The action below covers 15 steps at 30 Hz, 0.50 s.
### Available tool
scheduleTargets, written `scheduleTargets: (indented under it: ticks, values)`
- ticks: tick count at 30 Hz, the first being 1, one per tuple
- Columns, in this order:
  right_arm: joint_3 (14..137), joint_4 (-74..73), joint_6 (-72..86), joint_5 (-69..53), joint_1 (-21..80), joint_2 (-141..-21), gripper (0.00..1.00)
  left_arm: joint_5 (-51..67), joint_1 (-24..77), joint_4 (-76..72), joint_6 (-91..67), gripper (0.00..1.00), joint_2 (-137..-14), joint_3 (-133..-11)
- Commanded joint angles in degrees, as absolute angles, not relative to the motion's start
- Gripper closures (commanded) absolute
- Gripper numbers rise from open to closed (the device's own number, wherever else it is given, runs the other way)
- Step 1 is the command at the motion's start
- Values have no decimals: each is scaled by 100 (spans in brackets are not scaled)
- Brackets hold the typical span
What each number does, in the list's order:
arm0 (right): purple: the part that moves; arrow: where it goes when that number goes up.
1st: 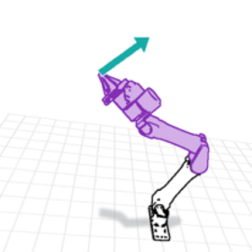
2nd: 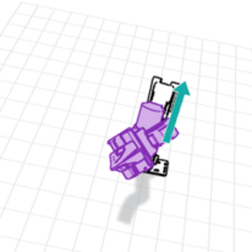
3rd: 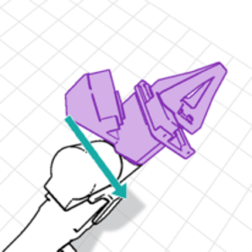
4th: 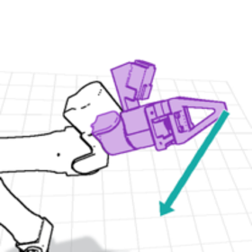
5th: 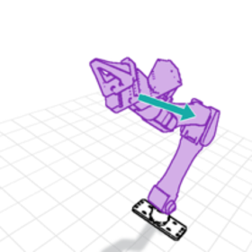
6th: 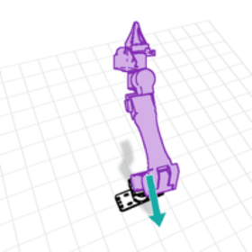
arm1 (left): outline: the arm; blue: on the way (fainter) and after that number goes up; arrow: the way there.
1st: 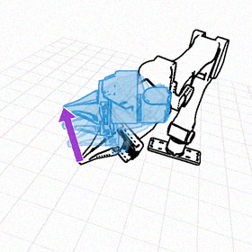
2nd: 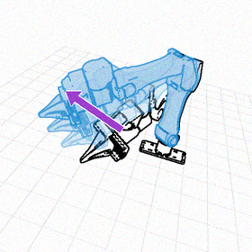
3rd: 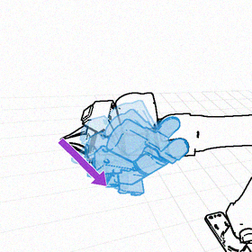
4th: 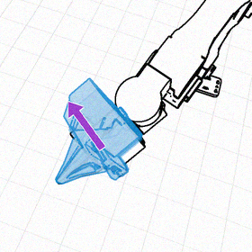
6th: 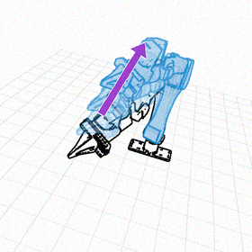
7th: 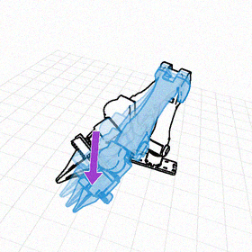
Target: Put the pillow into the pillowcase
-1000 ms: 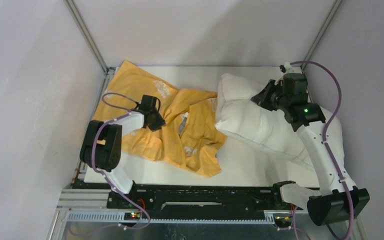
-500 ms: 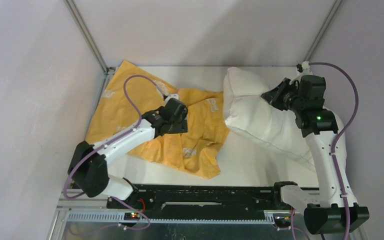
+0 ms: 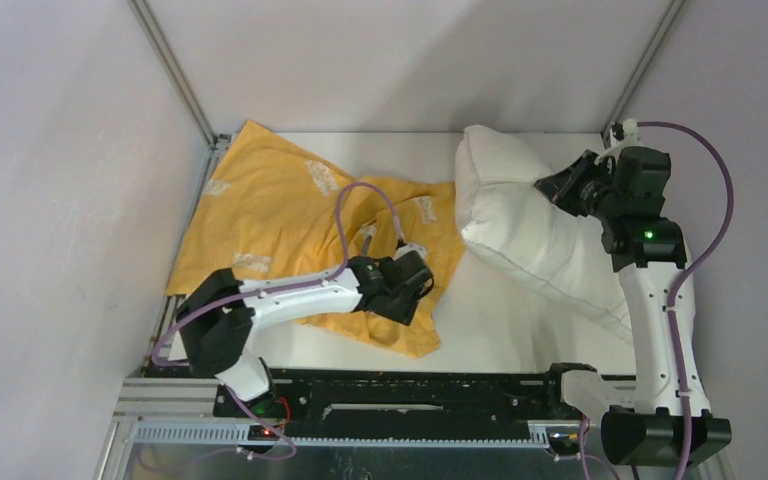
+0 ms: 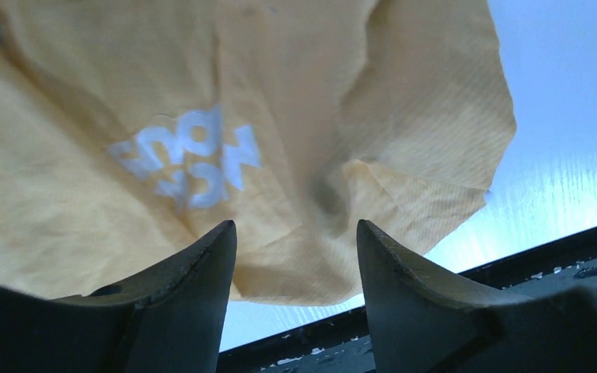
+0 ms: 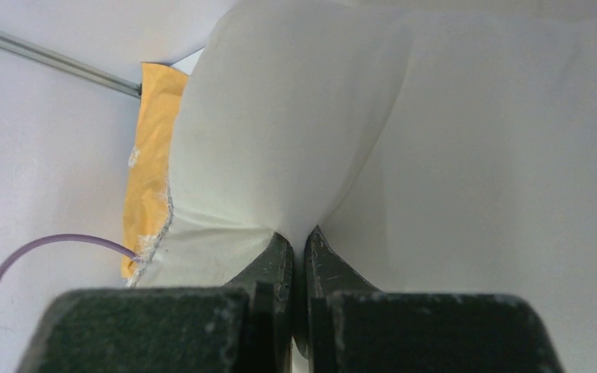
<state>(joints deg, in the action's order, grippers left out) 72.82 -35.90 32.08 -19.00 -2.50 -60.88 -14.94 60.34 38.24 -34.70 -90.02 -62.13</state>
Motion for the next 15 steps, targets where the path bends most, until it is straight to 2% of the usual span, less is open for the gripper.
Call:
scheduleTargets:
  ticks: [1, 4, 10, 12, 15]
  values:
    - [7576, -3287, 3204, -1782, -424, -6047, 100, -1140, 6320, 3586, -3568, 38, -9338, -6641]
    - [7577, -3298, 3196, -1784, -464, -6055, 100, -1061, 6441, 3561, -3577, 42, -9582, -6688]
    - [7577, -3281, 3190, -1792, -539, -6130, 100, -808, 6713, 3613, -3279, 83, -9715, -6883]
    - [7579, -3272, 3182, -1805, -588, -6162, 100, -586, 6865, 3664, -3079, 93, -9610, -7057]
    - [7581, -3263, 3186, -1854, -653, -6218, 100, 137, 7012, 3658, -2806, 100, -9396, -7106]
